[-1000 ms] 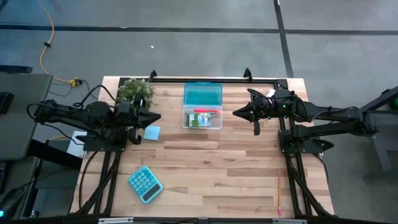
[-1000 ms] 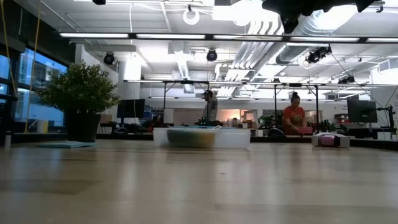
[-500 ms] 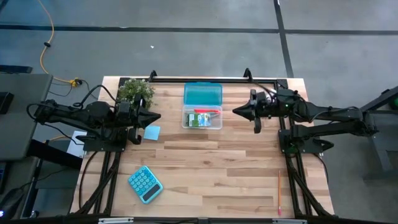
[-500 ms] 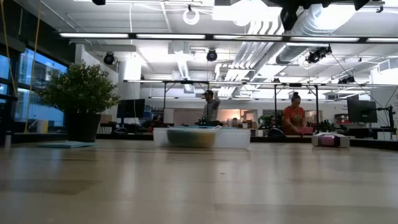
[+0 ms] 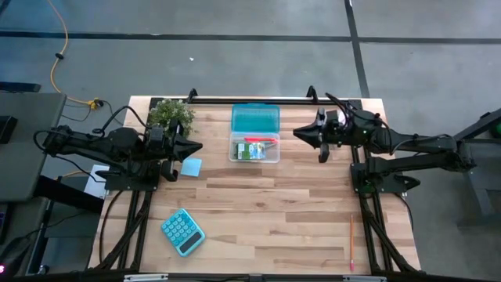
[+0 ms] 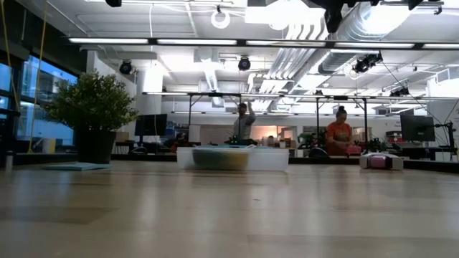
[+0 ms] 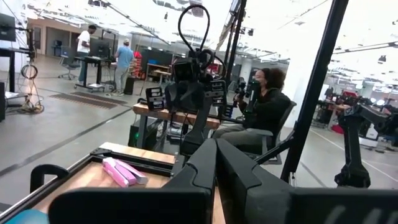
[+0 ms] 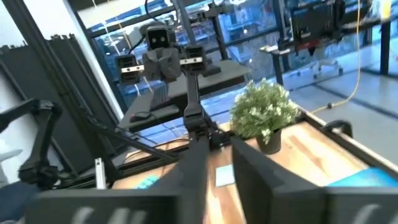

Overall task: Pack school essentials
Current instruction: Put the orange pencil into the supply box

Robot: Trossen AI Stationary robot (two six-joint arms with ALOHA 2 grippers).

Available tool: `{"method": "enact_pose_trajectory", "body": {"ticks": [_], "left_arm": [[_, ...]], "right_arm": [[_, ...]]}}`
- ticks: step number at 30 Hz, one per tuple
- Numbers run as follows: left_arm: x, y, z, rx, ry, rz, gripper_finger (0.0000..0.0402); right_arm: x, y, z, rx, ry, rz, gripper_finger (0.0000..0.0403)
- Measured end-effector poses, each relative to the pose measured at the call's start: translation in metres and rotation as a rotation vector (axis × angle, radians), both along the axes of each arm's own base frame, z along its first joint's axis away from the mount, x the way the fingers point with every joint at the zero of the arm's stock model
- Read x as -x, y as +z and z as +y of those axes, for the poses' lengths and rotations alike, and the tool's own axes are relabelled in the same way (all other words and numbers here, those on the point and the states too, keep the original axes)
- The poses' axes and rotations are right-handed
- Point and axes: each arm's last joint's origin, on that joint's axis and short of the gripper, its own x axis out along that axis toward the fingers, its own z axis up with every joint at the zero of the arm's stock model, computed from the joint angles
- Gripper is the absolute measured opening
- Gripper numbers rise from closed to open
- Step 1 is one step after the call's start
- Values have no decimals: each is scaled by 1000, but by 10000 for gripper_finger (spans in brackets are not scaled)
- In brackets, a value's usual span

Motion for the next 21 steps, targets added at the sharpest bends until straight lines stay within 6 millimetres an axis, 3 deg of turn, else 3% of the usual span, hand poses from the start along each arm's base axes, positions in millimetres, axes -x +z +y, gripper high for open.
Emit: {"method": "enact_pose_trajectory", "body": {"ticks": [10, 15, 21], "left_arm": [[0, 0, 1, 2, 18, 0, 0], [0, 0, 1, 2, 20, 1, 0], [0, 0, 2, 5, 40, 1, 0]], "right_arm": [[6, 9, 2, -127, 37, 212, 252], [10, 12, 11, -404, 97, 490, 276], [18, -30, 45, -727, 90, 922, 277]]}}
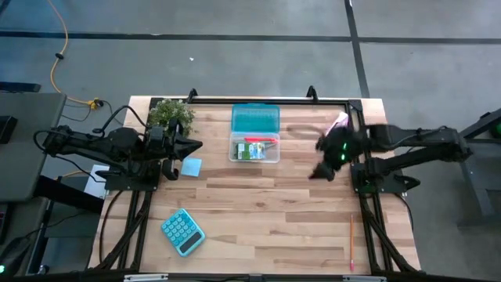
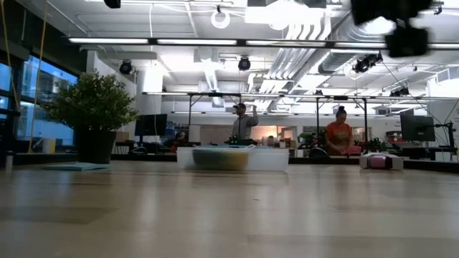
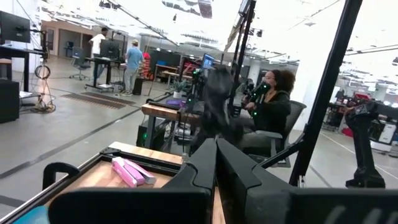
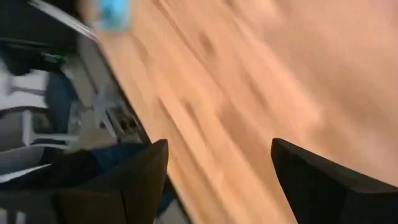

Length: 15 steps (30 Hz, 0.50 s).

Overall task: Pack school essentials
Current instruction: Put the orange pencil into the supply box

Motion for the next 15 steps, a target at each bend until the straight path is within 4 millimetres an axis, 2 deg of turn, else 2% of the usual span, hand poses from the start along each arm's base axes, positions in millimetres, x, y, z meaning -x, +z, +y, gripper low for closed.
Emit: {"method": "enact_pose_trajectory", "body": {"ticks": [6, 9, 12, 15], "left_arm": [[0, 0, 0, -2, 2, 0, 0], [0, 0, 0, -2, 1, 1, 0], [0, 0, 0, -10, 3, 2, 0], [0, 0, 0, -10, 3, 2, 0]], "right_arm": [[20, -60, 39, -234, -154, 424, 277], [33, -86, 58, -316, -172, 592, 277], [44, -108, 71, -374, -222, 700, 277], [51, -121, 81, -422, -245, 744, 277]]}}
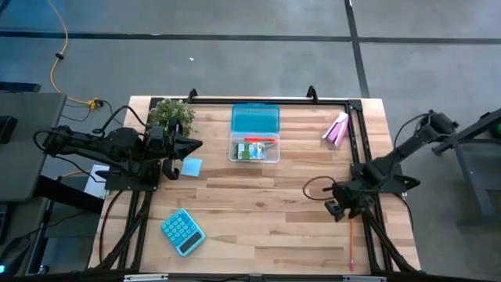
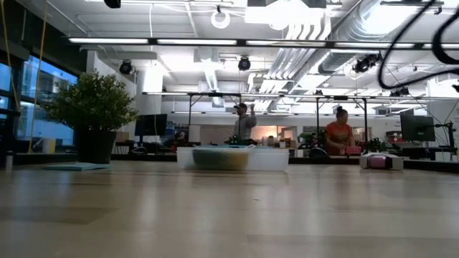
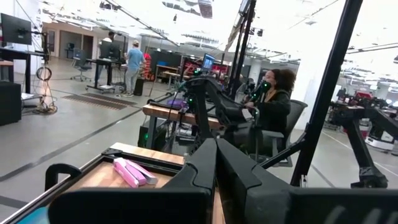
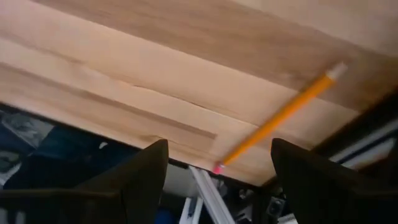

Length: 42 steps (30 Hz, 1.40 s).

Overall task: Pack school essentials
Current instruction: Put the orange pencil into the supply box

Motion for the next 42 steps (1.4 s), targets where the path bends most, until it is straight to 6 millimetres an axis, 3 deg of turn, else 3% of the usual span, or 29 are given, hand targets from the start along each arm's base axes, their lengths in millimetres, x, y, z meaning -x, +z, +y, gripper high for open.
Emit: {"method": "enact_pose_trajectory", "body": {"ticks": [5, 14, 24, 35, 42], "left_arm": [[0, 0, 0, -7, 5, 2, 0], [0, 0, 0, -7, 5, 2, 0], [0, 0, 0, -7, 5, 2, 0], [0, 1, 0, -6, 7, -5, 0], [0, 1, 0, -6, 7, -5, 0]], "right_arm": [[9, -10, 7, -9, 15, 108, 277], [4, -33, 20, 68, 53, 237, 277], [-6, -56, 30, 115, 113, 264, 277], [-10, -63, 33, 106, 233, 197, 277], [-10, -63, 34, 95, 277, 171, 225]]}}
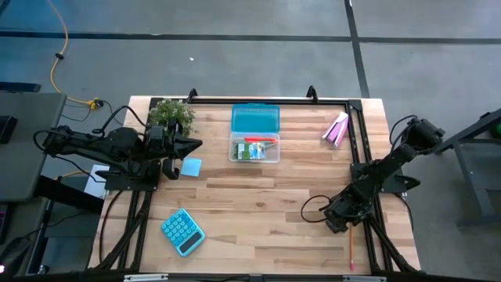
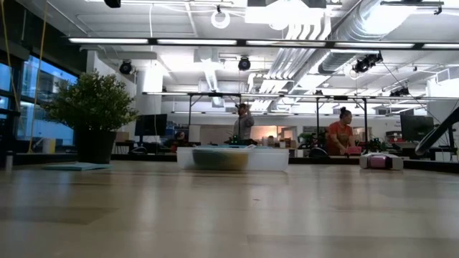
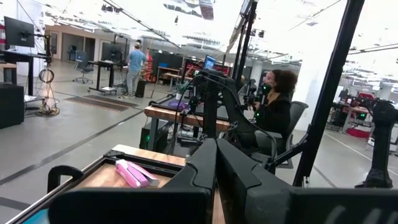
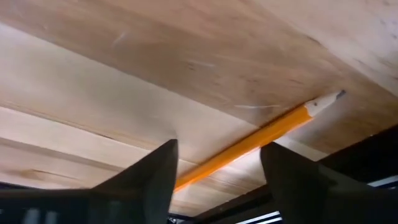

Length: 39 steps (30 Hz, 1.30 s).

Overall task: Pack school essentials
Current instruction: Put the orange pencil into the supply box

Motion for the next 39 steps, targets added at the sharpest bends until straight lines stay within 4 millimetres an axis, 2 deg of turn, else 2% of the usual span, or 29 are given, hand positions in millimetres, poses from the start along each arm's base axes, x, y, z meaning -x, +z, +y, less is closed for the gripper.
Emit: {"method": "enact_pose_trajectory", "body": {"ticks": [6, 10, 22, 32, 39], "left_arm": [[0, 0, 0, 0, 0, 0, 0], [0, 0, 0, -8, 2, 2, 0], [0, 0, 0, -25, 5, 6, 0], [0, 0, 0, -25, 5, 6, 0], [0, 0, 0, -25, 6, 6, 0]], "right_arm": [[0, 0, -1, 23, -73, 41, 129], [-1, 0, 0, 27, -134, 57, 88], [-2, 0, 1, 39, -212, 79, 71], [-2, 0, 1, 42, -211, 77, 7], [-3, 0, 1, 27, -186, 62, 6]]}}
